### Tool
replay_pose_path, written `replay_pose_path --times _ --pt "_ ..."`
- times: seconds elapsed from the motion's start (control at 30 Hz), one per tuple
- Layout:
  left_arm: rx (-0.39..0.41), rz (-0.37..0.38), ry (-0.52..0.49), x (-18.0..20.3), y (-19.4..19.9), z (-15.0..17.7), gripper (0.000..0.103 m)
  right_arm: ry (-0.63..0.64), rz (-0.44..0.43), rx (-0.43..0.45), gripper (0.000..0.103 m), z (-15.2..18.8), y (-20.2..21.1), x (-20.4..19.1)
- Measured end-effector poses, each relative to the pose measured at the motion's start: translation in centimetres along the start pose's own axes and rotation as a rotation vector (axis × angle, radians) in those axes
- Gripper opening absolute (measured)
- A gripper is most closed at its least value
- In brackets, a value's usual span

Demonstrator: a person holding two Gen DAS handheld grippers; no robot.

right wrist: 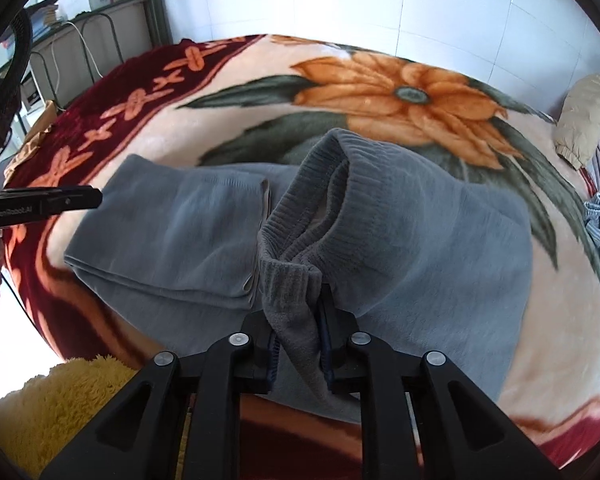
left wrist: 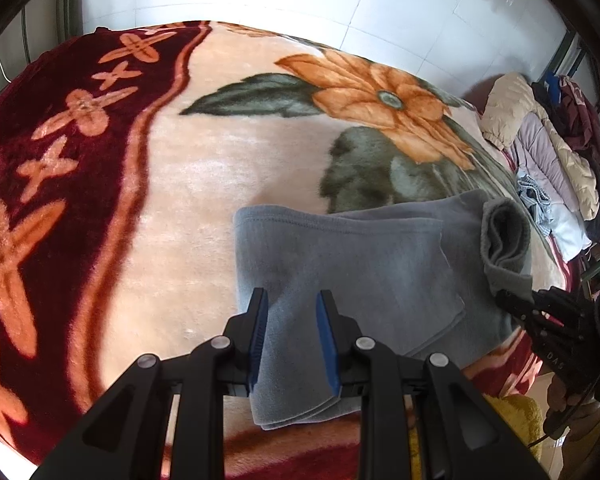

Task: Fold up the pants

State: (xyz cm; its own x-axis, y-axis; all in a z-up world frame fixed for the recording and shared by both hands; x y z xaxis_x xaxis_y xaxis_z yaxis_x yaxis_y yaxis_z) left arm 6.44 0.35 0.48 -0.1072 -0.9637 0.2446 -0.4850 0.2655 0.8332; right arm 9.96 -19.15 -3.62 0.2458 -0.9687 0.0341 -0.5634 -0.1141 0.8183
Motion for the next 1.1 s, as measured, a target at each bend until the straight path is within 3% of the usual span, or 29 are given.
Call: replay_pose_path --times 0.1,0.17,0.37,0.5,0.6,0.63,0.7,1.0,1.1 --pt "0.004 0.008 -0.001 0.0 0.1 0.0 0.026 0.003 -0.02 -0.014 0.039 0.2 0.2 -0.9" --pt "0.009 0.001 0.0 -0.1 0.1 -0.1 0.026 0.024 -0.042 -0.007 0.043 0.3 0.9 -1.9" --pt "0.0 -0.01 -0.007 0.0 -0.3 0.2 0.026 0.087 -0.035 0.042 0.043 -0.2 4.0 -3.1" --pt "-0.001 -0.019 -0.034 0.2 -0.6 0.4 0.026 -0.004 0.025 0.078 0.043 -1.6 4.5 -0.3" --pt "-0.002 -0.024 -0.049 0.3 -0.8 0.5 0.026 -0.09 0.066 0.091 0.04 -2.6 3.4 2.2" --pt "-0.004 -0.026 -0.05 0.2 -0.9 0.6 0.026 -0.11 0.063 0.099 0.031 -2.9 3.0 2.7" --pt "-0.008 -0.033 -0.05 0.0 -1.2 0.6 0.026 -0.135 0.042 0.107 0.023 -3.5 2.0 3.0" --pt "-0.035 -0.028 -0.048 -0.9 -2.6 1.0 0.026 -0.14 0.022 0.032 0.023 -4.1 -5.0 2.4" --pt "-0.038 -0.017 -0.045 -1.0 -2.7 1.0 0.026 -0.163 0.023 0.046 0.023 -3.9 -6.0 2.7"
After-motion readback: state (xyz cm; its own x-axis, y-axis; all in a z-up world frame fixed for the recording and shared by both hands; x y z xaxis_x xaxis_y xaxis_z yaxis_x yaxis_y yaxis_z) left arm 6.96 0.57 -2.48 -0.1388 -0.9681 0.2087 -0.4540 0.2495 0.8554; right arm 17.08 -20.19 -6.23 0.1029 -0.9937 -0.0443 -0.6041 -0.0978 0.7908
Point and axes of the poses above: each gripper's, at about its wrist camera, not at the fingertips, and y roughly against the way its jaws point, x to its right, z to its underside, the point moved 9 cm from there along -y, roughly the way its jaws point, and after that the axes turned 1 degree about y, right-handed, at the moved point
